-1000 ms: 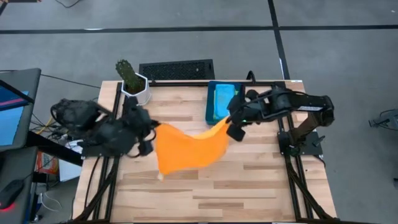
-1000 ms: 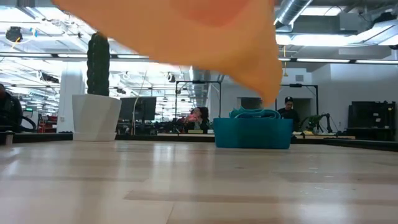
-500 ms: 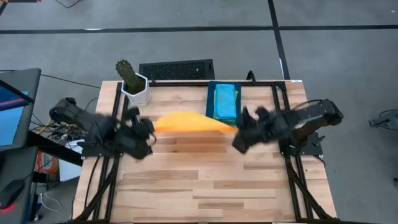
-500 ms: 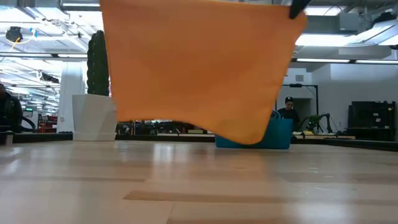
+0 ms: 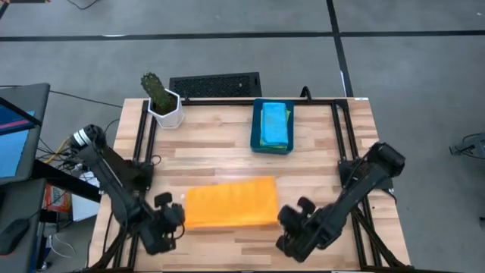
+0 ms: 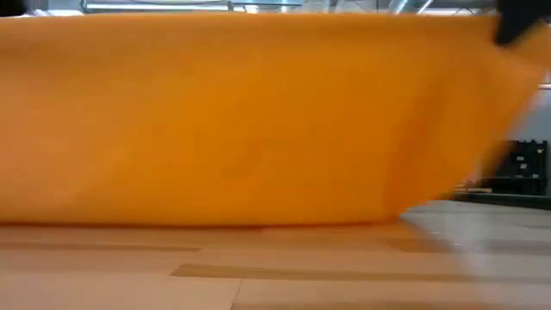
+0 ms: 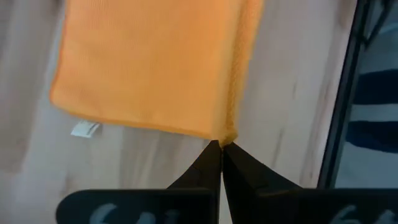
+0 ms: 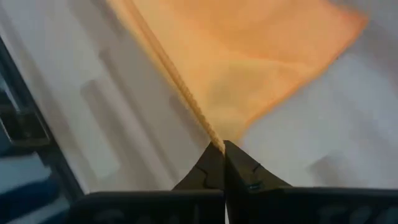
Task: Fold microfiber towels
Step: Fold the orange towel
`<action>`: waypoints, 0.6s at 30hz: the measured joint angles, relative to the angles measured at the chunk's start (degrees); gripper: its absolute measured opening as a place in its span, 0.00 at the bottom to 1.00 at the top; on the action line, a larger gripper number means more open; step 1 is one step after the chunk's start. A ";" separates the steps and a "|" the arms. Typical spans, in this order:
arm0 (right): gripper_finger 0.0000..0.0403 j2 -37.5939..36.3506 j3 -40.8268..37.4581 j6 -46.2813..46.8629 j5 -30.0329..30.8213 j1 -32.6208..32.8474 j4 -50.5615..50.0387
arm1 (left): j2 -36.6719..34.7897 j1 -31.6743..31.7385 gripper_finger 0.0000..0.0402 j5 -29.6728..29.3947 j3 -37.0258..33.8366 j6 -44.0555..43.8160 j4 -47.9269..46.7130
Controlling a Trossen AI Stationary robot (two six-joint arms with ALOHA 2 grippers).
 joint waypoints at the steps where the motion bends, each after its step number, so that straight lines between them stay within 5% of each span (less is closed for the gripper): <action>1: 0.03 1.05 0.01 -0.11 -1.24 0.01 1.22 | 0.79 -0.91 0.00 0.14 0.00 -0.84 0.34; 7: 0.03 2.40 0.07 -5.47 -3.99 -1.73 2.15 | 5.16 -2.23 0.00 0.12 -0.02 -2.92 1.79; 18: 0.02 2.86 -7.51 -34.51 -12.04 -16.71 6.58 | 8.18 -1.90 0.00 -0.79 -0.02 -8.87 -8.45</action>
